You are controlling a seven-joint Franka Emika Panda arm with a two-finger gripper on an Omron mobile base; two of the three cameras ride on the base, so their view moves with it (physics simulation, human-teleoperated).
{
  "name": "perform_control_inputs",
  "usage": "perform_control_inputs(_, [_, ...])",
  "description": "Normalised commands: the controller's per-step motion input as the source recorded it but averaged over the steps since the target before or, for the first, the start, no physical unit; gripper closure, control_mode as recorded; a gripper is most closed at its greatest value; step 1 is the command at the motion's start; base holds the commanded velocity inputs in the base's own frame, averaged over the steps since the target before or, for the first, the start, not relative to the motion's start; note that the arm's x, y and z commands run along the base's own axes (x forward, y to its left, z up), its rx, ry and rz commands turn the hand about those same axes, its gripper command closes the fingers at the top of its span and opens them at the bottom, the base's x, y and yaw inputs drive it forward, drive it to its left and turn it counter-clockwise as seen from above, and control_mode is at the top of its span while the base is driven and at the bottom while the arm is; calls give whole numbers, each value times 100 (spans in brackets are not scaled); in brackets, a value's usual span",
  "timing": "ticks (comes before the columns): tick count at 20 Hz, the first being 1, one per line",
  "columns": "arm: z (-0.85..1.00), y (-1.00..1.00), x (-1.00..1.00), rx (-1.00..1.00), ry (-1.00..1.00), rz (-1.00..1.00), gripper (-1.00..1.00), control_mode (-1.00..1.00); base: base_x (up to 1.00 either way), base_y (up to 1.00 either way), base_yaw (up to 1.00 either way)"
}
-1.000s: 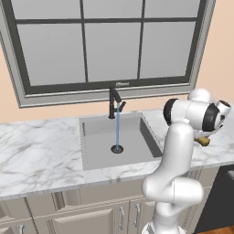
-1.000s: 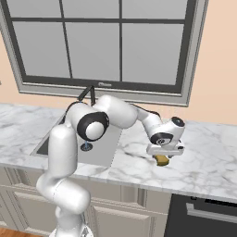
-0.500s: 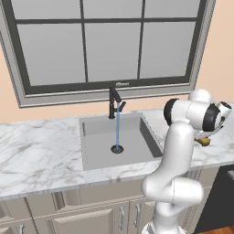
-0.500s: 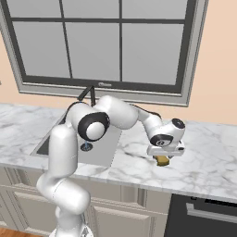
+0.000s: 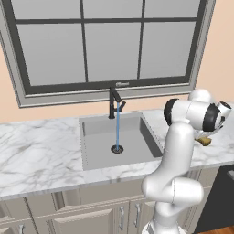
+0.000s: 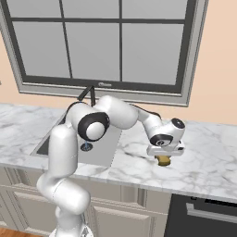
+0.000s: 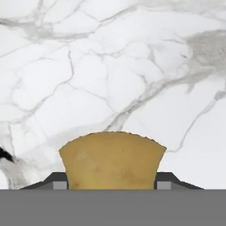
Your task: Soak the sponge with water for a few seconds and then drop it inside the sink.
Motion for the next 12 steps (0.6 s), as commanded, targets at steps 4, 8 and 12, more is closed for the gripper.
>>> perform_control_inputs(4, [-37,0,7,0,0,0,100,-100,0,0,0])
perform_control_inputs(8, [6,4,0,0,0,-2,100,-100,0,0,0])
perform_control_inputs(12, [55,9,0,0,0,-7,100,-100,0,0,0])
